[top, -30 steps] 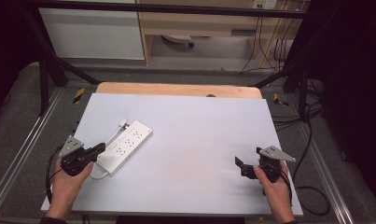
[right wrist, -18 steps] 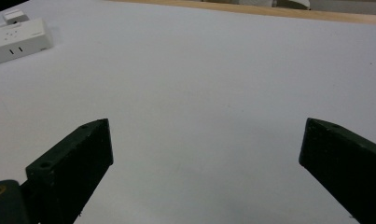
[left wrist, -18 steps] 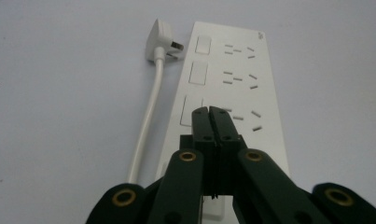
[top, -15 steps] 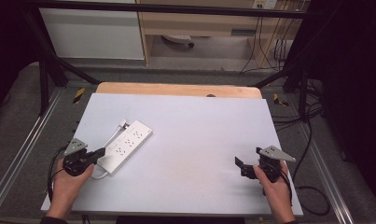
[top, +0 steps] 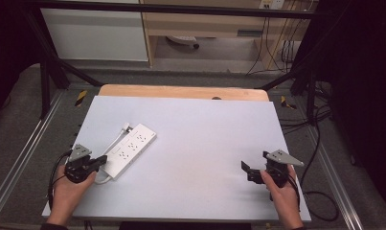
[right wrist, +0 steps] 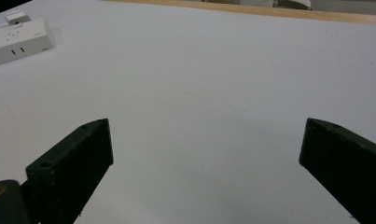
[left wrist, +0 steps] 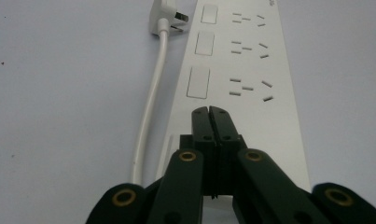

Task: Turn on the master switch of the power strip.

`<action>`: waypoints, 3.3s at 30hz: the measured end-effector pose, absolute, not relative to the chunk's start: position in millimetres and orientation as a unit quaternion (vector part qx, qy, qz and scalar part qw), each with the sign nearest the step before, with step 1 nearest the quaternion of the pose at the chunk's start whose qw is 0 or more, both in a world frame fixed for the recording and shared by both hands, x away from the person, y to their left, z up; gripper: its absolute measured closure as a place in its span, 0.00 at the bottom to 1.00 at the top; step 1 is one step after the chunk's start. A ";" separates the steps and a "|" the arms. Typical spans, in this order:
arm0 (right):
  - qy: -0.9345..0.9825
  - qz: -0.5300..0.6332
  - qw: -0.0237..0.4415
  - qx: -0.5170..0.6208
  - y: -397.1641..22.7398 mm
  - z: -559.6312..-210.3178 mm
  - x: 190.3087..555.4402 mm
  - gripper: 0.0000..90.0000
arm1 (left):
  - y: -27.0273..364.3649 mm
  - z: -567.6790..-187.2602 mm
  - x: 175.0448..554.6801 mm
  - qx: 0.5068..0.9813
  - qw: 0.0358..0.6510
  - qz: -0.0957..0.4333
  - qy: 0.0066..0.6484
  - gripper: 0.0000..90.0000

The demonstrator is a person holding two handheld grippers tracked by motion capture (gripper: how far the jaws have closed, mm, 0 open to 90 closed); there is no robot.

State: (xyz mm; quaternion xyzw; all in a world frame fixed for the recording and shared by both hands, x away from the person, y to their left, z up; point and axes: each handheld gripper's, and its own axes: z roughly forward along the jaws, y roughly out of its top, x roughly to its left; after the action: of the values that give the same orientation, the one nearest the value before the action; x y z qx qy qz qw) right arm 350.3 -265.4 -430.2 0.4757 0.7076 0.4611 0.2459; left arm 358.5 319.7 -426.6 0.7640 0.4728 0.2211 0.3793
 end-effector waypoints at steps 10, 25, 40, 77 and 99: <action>0.708 0.460 0.246 0.475 -265.3 -430.2 350.4 0.03 | 320.0 -428.0 358.2 0.769 0.370 0.218 0.473 1.00; 0.710 0.460 0.246 0.473 -265.0 -430.3 350.5 0.03 | 319.5 -429.2 358.6 0.772 0.365 0.216 0.473 1.00; 0.711 0.459 0.244 0.473 -264.7 -430.6 350.6 0.03 | 319.0 -429.6 359.1 0.775 0.361 0.215 0.472 1.00; 0.716 0.456 0.239 0.471 -263.0 -431.9 351.0 0.03 | 319.6 -428.8 361.4 0.776 0.356 0.204 0.480 1.00; 0.717 0.456 0.237 0.471 -262.3 -432.2 350.9 0.03 | 320.5 -429.3 363.0 0.771 0.359 0.192 0.489 1.00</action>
State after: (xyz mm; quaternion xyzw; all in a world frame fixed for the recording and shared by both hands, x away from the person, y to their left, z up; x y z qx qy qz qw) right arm 350.9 -262.3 -432.2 0.4706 0.7173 0.4560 0.2369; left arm 363.0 320.5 -429.3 0.7711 0.4892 0.1919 0.3594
